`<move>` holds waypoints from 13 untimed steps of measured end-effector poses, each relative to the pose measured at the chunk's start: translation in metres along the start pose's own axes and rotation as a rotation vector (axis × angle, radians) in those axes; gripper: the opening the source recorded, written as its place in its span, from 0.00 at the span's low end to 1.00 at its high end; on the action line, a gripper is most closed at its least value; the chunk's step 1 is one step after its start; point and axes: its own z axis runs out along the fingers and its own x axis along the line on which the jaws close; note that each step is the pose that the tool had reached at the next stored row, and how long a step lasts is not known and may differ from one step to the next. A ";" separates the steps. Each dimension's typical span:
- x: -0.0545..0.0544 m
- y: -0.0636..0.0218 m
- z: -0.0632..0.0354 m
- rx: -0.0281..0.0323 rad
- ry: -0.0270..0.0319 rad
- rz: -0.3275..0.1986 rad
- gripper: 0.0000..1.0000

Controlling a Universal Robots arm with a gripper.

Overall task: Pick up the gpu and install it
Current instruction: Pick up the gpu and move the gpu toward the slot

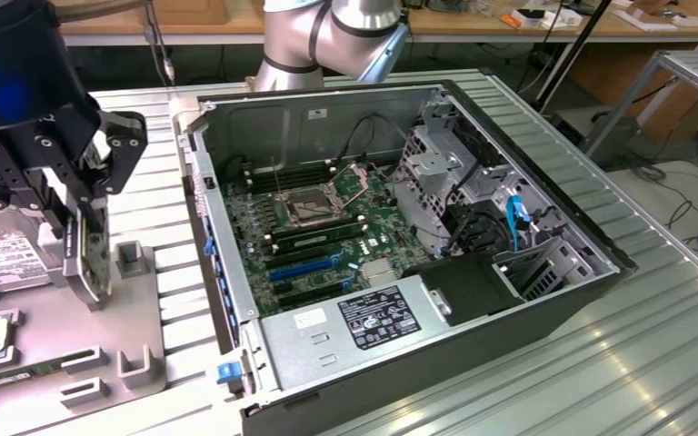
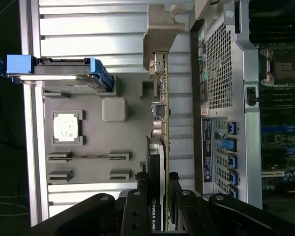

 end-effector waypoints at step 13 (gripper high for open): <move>0.000 0.0008 -0.0179 0.0000 0.0000 0.000 0.27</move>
